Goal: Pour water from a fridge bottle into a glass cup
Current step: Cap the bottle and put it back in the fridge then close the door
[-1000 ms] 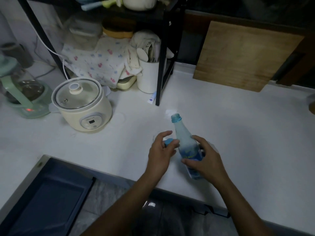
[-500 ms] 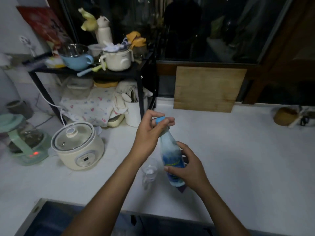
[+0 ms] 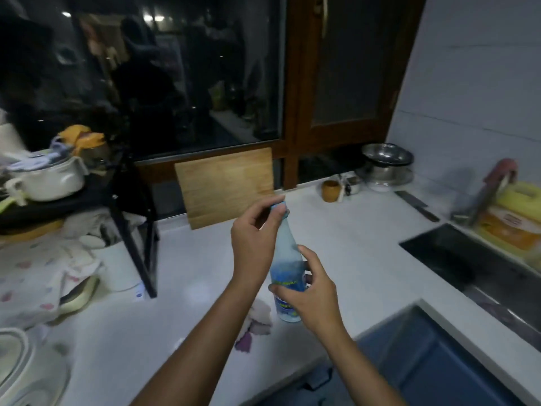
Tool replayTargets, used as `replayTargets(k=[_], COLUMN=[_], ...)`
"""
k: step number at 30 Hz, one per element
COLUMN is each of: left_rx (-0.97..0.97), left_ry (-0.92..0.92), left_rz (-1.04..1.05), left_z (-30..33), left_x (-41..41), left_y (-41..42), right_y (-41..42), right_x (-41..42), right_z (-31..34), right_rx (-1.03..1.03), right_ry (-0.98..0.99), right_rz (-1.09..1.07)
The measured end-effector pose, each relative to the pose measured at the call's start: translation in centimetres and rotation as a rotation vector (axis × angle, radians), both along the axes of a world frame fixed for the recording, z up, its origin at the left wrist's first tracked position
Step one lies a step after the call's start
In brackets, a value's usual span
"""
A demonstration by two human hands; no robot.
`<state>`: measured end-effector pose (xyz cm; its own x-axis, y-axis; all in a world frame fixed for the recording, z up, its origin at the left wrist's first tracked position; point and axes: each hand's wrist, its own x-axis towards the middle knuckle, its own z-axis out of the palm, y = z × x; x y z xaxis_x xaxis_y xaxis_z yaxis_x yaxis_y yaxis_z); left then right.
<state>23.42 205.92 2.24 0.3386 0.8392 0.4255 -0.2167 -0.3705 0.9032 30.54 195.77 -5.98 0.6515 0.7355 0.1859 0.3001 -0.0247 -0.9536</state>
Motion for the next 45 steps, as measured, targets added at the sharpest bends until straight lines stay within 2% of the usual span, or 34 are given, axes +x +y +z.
replayTargets(k=[9,13,17,20,23,28,33,37,43,45], left_rx=[-0.087,-0.117,-0.097,-0.05,-0.146,-0.07,-0.027,-0.015,0.016,0.031], left_ry=[0.005,0.035,0.034,0.034,0.034,0.032,-0.001,-0.025,-0.049,-0.03], left_rz=[-0.491,-0.805,-0.918,-1.077,-1.281,-1.45,-1.676,-1.742,-2.002,-2.024], left_z=[-0.2,-0.5,-0.3,0.0,0.2,0.5,1.5,2.0,0.3,0.0], left_x=[6.0,8.3,10.4,11.5,11.7,10.2,6.1,2.0,-5.1,-7.0], left_y=[-10.9,-17.9,-26.9,-35.3,-44.4,-61.3,-78.3,-91.4,-108.3,-113.3], right_y=[-13.9,-22.0,-30.4,-37.6,-45.9,-61.6,-77.2,-88.7,-102.5,-106.3], right_x=[0.0,0.5,0.2,-0.4,-1.4,-5.0,-10.0,-15.2,-23.3,-25.8], right_z=[-0.7,-1.4,-1.2,-1.0,-1.0,-1.1,-0.4,-0.3,-1.1,-1.3], right_rx=[-0.047,-0.058,-0.042,0.003,0.03,0.078,0.114,0.121,0.168,0.18], right_ry=[-0.038,-0.024,-0.053,-0.042,-0.018,0.002,-0.036,-0.061,-0.077,-0.083], right_rz=[-0.508,-0.67,-0.843,-0.972,-1.064,-1.221,-1.378,-1.533,-1.775,-1.851])
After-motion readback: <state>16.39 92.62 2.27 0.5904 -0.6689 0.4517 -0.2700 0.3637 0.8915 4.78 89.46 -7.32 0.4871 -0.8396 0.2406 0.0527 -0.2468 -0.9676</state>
